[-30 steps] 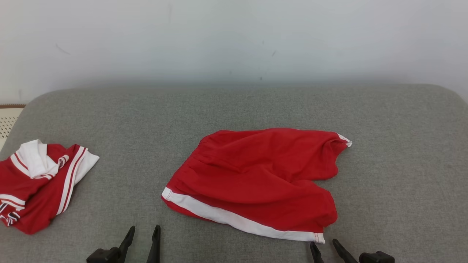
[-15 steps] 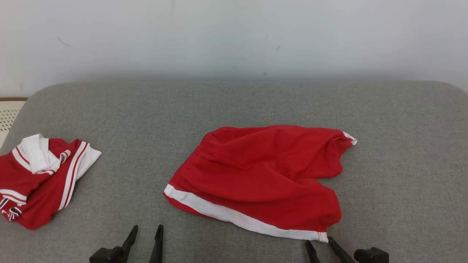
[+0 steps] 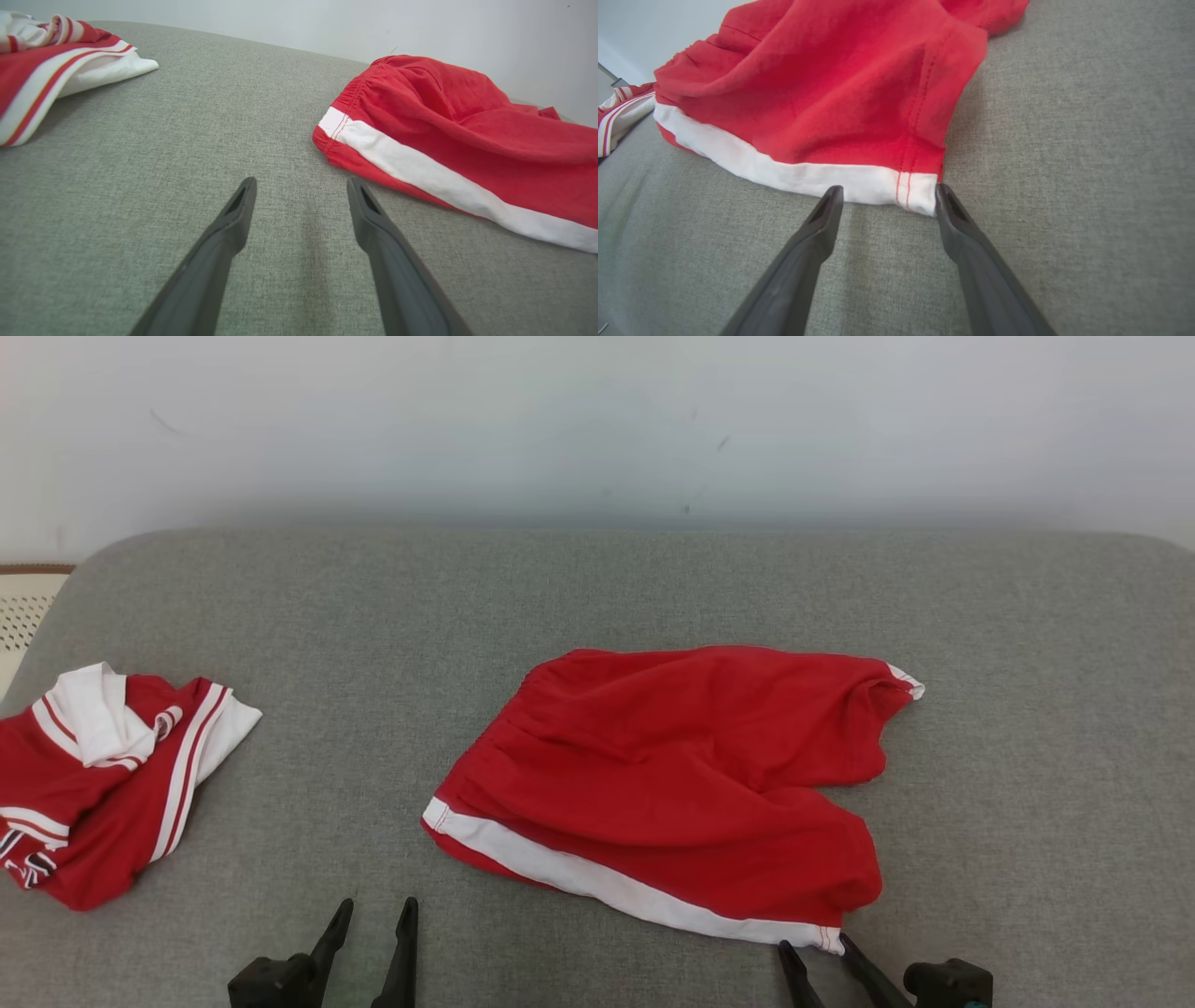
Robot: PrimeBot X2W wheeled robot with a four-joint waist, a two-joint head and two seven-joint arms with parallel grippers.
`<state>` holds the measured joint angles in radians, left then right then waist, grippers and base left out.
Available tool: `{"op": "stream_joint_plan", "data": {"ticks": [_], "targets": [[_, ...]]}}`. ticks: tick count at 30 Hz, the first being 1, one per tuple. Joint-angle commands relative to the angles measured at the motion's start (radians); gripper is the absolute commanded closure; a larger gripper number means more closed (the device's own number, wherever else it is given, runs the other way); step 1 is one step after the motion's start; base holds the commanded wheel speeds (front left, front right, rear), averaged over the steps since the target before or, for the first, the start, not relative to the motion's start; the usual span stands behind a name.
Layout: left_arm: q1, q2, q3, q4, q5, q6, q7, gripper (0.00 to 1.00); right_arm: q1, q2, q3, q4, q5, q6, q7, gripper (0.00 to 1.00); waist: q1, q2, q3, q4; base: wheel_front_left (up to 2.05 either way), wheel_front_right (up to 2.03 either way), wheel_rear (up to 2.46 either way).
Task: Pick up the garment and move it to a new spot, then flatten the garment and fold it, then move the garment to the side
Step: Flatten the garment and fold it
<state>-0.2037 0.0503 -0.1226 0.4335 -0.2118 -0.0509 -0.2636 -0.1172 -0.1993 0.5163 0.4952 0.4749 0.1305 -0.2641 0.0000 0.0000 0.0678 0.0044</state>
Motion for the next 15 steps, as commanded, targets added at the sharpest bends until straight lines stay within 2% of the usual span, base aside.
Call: {"op": "stream_joint_plan", "data": {"ticks": [1, 8, 15], "targets": [[-0.005, 0.001, 0.001, -0.002, -0.004, 0.000, -0.002, 0.00, -0.016, -0.008, 0.014, -0.006, 0.007, 0.000, 0.000, 0.00, 0.0000, 0.0000, 0.009, 0.003, 0.00, 0.00, 0.00], [-0.015, 0.001, 0.008, -0.002, -0.003, -0.002, -0.002, 0.00, -0.017, -0.027, 0.056, -0.010, 0.044, 0.000, 0.000, 0.00, 0.0000, 0.0000, 0.027, 0.004, 0.00, 0.00, 0.00], [-0.021, 0.001, 0.003, -0.005, -0.003, -0.002, -0.002, 0.00, -0.026, -0.041, 0.047, 0.019, 0.068, 0.000, 0.000, 0.00, 0.0000, 0.0000, 0.034, -0.001, 0.00, 0.00, 0.00]]}}
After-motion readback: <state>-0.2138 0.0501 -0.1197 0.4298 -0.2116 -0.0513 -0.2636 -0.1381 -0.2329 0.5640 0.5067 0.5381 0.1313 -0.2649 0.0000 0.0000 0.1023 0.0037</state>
